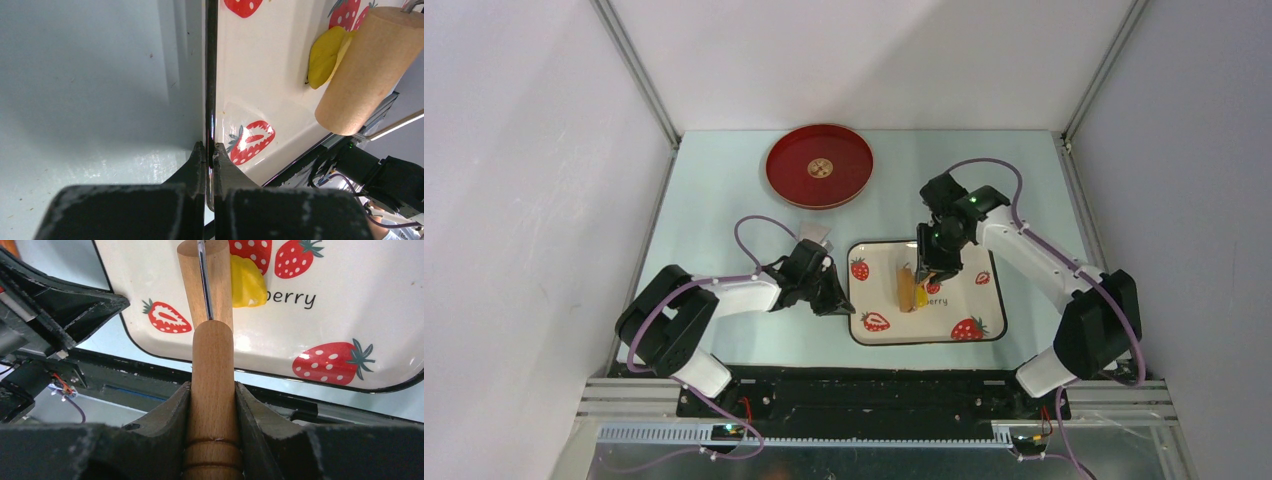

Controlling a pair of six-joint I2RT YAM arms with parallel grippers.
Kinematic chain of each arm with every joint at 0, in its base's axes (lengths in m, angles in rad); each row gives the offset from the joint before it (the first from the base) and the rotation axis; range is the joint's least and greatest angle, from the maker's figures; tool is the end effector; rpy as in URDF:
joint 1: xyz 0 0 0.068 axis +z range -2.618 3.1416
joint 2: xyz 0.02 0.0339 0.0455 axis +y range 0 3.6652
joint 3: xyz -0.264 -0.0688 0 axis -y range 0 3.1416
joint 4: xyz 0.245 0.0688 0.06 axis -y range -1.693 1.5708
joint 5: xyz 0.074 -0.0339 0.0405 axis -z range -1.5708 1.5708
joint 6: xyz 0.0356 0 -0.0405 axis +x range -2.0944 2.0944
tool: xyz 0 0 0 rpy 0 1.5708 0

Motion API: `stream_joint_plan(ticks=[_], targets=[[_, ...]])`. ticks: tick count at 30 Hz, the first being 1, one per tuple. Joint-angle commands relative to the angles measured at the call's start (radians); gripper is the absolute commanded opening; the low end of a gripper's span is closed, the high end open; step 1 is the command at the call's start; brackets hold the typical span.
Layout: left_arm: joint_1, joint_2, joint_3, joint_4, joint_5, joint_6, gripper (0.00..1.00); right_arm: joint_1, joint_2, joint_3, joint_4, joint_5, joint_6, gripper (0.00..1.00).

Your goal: Roll out the dumpling wrappers from the dough

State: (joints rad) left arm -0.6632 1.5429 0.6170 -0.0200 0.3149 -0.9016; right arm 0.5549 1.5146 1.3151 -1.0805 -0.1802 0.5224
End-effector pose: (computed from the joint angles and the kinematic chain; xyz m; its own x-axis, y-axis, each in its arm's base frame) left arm 0.2067 -0.1755 0.1302 -0.9676 -0.1904 -0.1659 -0.0496 0.7872 -0.6147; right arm 0.2418 0.1574 0.2829 -0.9861 -0.0337 -0.1628 -0.0808 0.9530 0.2919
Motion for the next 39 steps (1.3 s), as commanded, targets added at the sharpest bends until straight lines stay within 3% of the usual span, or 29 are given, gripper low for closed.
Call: stream_joint_plan(ticks=[1,28,39], targets=[[-0.011,0.041,-0.021,-0.079,-0.057,0.013,0.00,0.019,0.024,0.049,0.017,0.035,-0.008,0.00],[-0.012,0.040,-0.023,-0.080,-0.056,0.013,0.00,0.154,0.177,-0.034,0.094,0.068,0.039,0.00],[-0.011,0.040,-0.022,-0.079,-0.055,0.015,0.00,0.077,0.000,-0.037,0.160,-0.071,0.031,0.00]])
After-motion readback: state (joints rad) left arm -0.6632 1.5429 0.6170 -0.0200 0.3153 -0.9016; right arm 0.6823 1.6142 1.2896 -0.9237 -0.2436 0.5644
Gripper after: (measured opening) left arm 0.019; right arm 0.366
